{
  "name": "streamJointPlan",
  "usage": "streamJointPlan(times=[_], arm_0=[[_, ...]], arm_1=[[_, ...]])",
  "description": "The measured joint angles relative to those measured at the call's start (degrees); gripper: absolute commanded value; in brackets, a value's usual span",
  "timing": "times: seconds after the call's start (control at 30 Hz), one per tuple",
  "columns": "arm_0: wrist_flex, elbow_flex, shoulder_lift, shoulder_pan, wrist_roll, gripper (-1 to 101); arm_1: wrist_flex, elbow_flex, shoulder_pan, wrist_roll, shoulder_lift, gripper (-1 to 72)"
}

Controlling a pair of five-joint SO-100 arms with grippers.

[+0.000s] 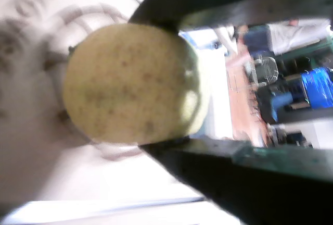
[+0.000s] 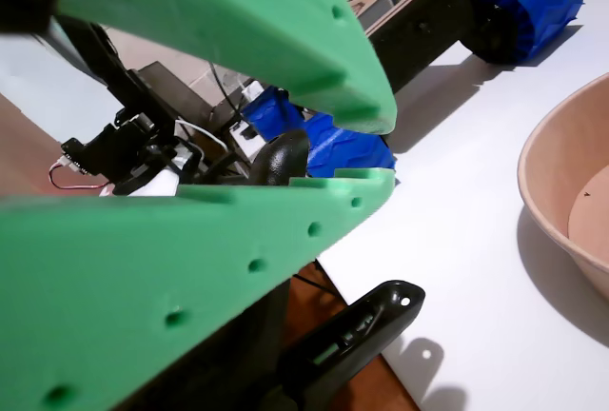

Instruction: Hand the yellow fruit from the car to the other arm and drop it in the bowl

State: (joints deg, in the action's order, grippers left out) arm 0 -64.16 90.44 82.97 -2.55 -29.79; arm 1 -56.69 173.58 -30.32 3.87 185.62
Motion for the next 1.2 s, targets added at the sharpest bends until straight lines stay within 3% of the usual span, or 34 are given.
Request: streamJointPlan(times=[0.3,0.63,0.93,1.2], arm_0=[[-12.4,0.0,22.5,16.8,-8.0,0],[-13.6,2.3,30.7,46.1,-22.2,0],[9.8,31.4,50.4,65.7,-37.5,0],[47.4,59.9,54.7,78.8,-48.3,0]], arm_1=[[-1.4,-1.2,1.4,0.0,0.0,0.0],[-2.7,-6.9,1.4,-5.1,0.0,-0.2],[-4.2,-13.9,-5.2,-20.1,2.4,-0.2],[-2.5,-14.5,-16.2,-37.2,3.5,-0.2]])
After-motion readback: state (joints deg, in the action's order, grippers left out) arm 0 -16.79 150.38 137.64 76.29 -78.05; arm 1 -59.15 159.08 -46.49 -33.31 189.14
